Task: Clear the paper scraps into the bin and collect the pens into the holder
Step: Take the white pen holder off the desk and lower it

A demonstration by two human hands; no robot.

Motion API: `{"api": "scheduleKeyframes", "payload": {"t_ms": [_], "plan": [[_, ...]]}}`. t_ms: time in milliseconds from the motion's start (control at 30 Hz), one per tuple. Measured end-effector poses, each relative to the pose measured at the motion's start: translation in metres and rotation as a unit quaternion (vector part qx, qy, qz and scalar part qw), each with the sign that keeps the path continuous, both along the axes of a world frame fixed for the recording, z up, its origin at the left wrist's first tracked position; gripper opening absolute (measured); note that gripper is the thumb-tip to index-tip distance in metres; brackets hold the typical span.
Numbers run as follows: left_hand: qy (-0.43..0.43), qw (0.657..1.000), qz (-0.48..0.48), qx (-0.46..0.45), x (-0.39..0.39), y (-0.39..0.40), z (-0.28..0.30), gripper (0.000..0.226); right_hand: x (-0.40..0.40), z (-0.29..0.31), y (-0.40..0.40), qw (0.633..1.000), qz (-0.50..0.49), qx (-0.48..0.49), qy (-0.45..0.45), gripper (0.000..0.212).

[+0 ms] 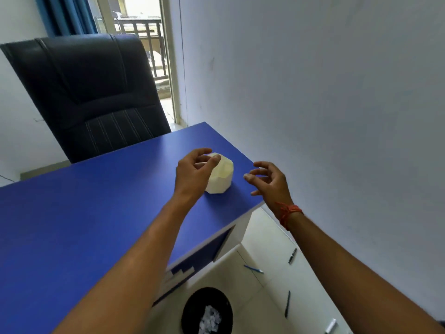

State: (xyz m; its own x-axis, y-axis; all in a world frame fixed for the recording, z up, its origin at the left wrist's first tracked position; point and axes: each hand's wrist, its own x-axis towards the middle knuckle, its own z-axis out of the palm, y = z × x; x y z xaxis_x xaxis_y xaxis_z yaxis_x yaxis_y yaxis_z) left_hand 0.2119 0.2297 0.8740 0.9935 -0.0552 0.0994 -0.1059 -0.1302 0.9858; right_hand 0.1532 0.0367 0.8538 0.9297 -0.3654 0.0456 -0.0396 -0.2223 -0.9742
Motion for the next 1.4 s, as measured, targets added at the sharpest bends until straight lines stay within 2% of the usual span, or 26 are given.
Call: {"api": "scheduleKeyframes", "payload": {"t_ms": [133,267,367,433,600,767,967,1167,1300,1400], "plan": [[0.035,0.999,0.009,0.022,0.061,0.034,-0.049,0.041,0.078,-0.042,0.033,0.992,-0.012,-0.123,0.026,0.053],[0.104,0.994,0.017,0.039,0.108,0.055,-0.097,0.049,0.139,-0.081,0.053,0.941,-0.006,-0.276,0.194,0.072],[0.139,0.989,0.030,0.043,0.133,0.057,-0.119,0.054,0.154,-0.102,0.056,0.904,0.014,-0.311,0.294,0.070],[0.148,0.988,0.021,0.041,0.144,0.053,-0.127,0.055,0.158,-0.114,0.058,0.902,0.025,-0.296,0.314,0.066],[0.144,0.988,-0.009,0.047,0.156,0.041,-0.131,0.057,0.168,-0.124,0.058,0.923,-0.020,-0.256,0.288,0.049],[0.132,0.989,-0.028,0.054,0.159,0.034,-0.123,0.056,0.162,-0.117,0.050,0.943,-0.063,-0.231,0.231,0.050],[0.107,0.991,-0.059,0.054,0.143,-0.003,-0.103,0.054,0.131,-0.088,0.012,0.963,-0.103,-0.200,0.151,0.039],[0.104,0.986,-0.115,0.061,0.074,-0.081,-0.088,0.054,0.040,-0.067,-0.064,0.965,-0.137,-0.183,0.131,0.036],[0.115,0.982,-0.129,0.071,0.012,-0.133,-0.100,0.053,-0.034,-0.086,-0.115,0.958,-0.170,-0.172,0.154,0.036],[0.140,0.977,-0.140,0.081,-0.048,-0.173,-0.135,0.053,-0.101,-0.125,-0.154,0.953,-0.182,-0.157,0.185,0.042]]}}
